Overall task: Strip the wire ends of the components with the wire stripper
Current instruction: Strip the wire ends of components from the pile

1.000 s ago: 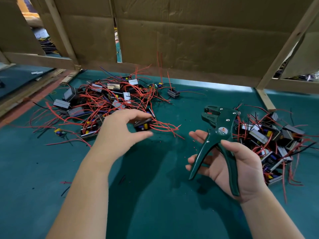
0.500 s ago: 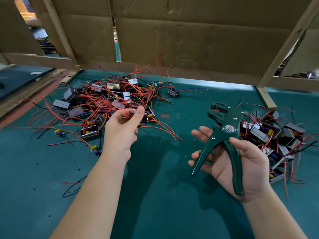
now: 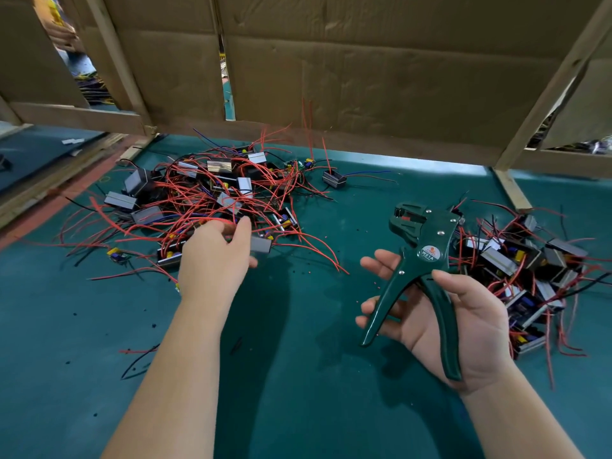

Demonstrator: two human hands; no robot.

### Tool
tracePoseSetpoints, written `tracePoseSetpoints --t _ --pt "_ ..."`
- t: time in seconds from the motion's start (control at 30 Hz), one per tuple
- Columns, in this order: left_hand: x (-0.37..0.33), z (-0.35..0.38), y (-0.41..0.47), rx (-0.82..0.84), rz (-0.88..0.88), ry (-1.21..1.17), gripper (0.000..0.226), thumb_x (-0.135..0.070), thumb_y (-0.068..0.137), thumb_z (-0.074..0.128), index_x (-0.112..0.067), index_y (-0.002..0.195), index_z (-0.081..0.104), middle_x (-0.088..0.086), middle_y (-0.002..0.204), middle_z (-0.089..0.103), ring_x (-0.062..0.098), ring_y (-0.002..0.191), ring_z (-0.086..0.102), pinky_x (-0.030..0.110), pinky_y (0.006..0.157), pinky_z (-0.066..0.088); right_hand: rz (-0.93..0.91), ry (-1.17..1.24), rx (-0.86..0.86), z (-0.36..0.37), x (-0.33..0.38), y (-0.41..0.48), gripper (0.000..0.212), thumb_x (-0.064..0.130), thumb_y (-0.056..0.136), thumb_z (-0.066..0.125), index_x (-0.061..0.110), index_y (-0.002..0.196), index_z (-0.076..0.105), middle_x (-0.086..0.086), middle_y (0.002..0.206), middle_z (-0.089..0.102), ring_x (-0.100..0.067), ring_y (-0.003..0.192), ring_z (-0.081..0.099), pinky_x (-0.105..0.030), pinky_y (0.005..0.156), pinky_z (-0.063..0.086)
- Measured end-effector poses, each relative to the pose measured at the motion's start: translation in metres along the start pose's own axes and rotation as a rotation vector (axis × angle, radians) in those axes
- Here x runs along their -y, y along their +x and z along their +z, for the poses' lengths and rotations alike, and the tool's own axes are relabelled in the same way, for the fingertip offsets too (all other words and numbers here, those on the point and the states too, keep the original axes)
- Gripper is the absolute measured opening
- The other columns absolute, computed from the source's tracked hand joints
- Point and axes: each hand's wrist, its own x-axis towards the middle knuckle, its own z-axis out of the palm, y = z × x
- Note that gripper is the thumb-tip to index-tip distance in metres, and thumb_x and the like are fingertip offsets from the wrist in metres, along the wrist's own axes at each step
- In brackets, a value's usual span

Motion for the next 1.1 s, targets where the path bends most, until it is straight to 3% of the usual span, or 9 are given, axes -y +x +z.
tracePoseSetpoints --t 0.13,0.27,0.4,0.53,0.63,0.83,0.93,1.03,1.1 --pt "0.000 -0.007 0.002 -0.303 0.029 0.091 0.038 -0.044 0.080 0.070 -0.018 0.096 0.048 -0.001 0.077 0.060 0.023 0.075 0.053 0.031 0.062 0.035 -0.006 0.006 -0.012 0.000 0.001 0.000 0.095 0.034 0.042 0.087 -0.003 0.123 0.058 -0.024 0.130 0.059 -0.040 0.074 0.065 -0.055 0.068 0.056" --pt "-0.010 -0.009 -0.004 -0.552 0.353 -0.443 0.038 -0.021 0.082 0.067 -0.026 0.087 0.029 -0.016 0.056 0.046 0.006 0.051 0.044 0.029 0.057 0.035 -0.001 0.013 -0.008 -0.001 0.001 0.000 0.092 0.034 0.042 0.087 -0.004 0.122 0.061 -0.024 0.130 0.059 -0.040 0.075 0.065 -0.055 0.069 0.056" --pt "-0.013 0.002 -0.012 -0.282 0.633 -0.337 0.026 -0.017 0.082 0.064 -0.029 0.080 0.042 -0.013 0.060 0.049 0.009 0.054 0.051 0.021 0.054 0.040 0.001 0.014 -0.003 0.000 0.001 0.000 0.088 0.034 0.042 0.087 -0.004 0.118 0.063 -0.024 0.129 0.059 -0.040 0.075 0.065 -0.054 0.068 0.056" --pt "-0.003 0.023 -0.009 0.038 0.668 0.163 0.015 -0.008 0.085 0.063 -0.015 0.098 0.064 -0.003 0.091 0.068 0.020 0.092 0.062 0.038 0.087 0.046 -0.017 0.020 -0.005 -0.001 0.000 0.001 0.081 0.035 0.052 0.080 -0.003 0.121 0.061 -0.025 0.128 0.059 -0.040 0.076 0.065 -0.055 0.068 0.056" --pt "0.000 0.027 0.000 -0.012 0.603 0.301 0.018 -0.011 0.087 0.065 -0.017 0.103 0.070 0.000 0.094 0.071 0.027 0.099 0.058 0.039 0.090 0.037 -0.023 0.016 -0.012 0.000 -0.001 -0.001 0.070 0.035 0.065 0.064 -0.003 0.124 0.058 -0.025 0.126 0.060 -0.039 0.075 0.065 -0.054 0.068 0.056" --pt "0.006 0.026 0.008 -0.127 0.470 0.323 0.013 -0.020 0.086 0.071 -0.021 0.098 0.074 0.000 0.097 0.071 0.027 0.096 0.058 0.038 0.083 0.031 -0.019 0.009 -0.001 0.001 0.000 0.000 0.092 0.034 0.045 0.085 -0.003 0.124 0.058 -0.026 0.124 0.060 -0.041 0.076 0.065 -0.055 0.070 0.056" --pt "0.004 0.024 0.007 -0.216 0.507 0.368 0.009 -0.033 0.086 0.070 -0.024 0.085 0.073 -0.005 0.080 0.070 0.024 0.085 0.059 0.036 0.088 0.025 -0.018 0.010 0.006 0.000 0.001 0.000 0.093 0.033 0.044 0.086 -0.003 0.125 0.058 -0.027 0.124 0.060 -0.041 0.076 0.065 -0.055 0.069 0.056" --pt "-0.001 0.019 0.001 -0.257 0.608 0.216 0.017 -0.030 0.085 0.071 -0.018 0.074 0.067 -0.007 0.064 0.066 0.021 0.066 0.061 0.035 0.091 0.034 -0.009 0.018 0.017 0.000 0.001 0.000 0.093 0.033 0.045 0.086 -0.003 0.126 0.056 -0.029 0.115 0.062 -0.040 0.077 0.065 -0.054 0.070 0.056" --pt "-0.005 0.015 -0.006 -0.122 0.620 -0.013 0.013 -0.027 0.086 0.067 -0.022 0.076 0.061 -0.011 0.065 0.067 0.015 0.066 0.064 0.033 0.078 0.049 -0.007 0.023 0.021 0.000 0.001 0.001 0.092 0.032 0.045 0.086 -0.002 0.126 0.057 -0.030 0.109 0.064 -0.040 0.077 0.065 -0.054 0.071 0.056"
